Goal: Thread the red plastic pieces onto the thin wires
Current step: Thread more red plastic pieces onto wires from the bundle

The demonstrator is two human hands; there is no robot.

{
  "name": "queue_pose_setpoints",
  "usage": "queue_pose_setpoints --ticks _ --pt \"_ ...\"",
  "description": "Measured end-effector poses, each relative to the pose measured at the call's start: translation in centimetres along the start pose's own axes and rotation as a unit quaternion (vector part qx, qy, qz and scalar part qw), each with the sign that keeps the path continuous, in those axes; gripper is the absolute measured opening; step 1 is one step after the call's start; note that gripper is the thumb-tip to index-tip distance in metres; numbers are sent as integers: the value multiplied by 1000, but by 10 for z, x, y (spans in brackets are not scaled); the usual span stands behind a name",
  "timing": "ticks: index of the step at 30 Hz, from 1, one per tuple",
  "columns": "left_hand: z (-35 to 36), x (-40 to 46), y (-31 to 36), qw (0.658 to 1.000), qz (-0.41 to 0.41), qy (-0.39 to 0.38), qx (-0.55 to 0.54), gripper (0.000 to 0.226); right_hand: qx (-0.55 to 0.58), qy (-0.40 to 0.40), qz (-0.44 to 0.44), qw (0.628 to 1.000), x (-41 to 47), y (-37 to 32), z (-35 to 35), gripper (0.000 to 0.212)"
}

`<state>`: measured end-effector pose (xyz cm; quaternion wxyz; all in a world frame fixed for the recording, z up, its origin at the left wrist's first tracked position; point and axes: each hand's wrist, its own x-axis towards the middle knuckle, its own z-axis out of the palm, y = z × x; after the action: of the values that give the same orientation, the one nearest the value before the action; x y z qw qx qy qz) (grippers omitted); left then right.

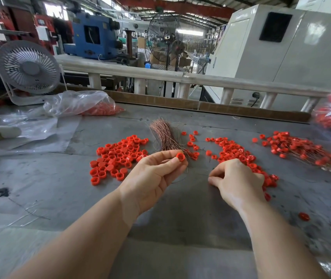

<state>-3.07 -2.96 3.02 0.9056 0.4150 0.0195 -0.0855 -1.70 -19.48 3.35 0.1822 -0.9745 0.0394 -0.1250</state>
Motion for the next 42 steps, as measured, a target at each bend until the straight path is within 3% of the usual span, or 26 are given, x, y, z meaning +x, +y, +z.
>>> queue_pose_setpoints --ticks 4,7,12,15,20,27,33,42 --pt "-1 0 0 1000 -1 -3 -1 14 16 15 -20 1000 0 0 3 17" --pt "-1 1 0 1000 -2 -7 -6 15 137 45 -56 988 2 1 5 15" --pt "-2 4 -1 1000 1 -16 -14 16 361 59 -64 929 2 -5 4 21" --pt "-3 4 -2 1000 8 -22 -11 16 434 48 -76 896 0 -11 3 21" --pt "-3 5 -2 999 25 -24 2 16 475 38 -116 871 -4 -17 -1 28" --pt "0 2 -5 997 52 -28 53 15 412 72 -178 891 -8 -23 0 20" --pt "0 2 -6 995 58 -44 61 17 381 76 -241 889 -12 -27 0 30" --pt "1 1 -6 991 85 -38 96 15 433 65 -223 871 -12 -27 0 30"
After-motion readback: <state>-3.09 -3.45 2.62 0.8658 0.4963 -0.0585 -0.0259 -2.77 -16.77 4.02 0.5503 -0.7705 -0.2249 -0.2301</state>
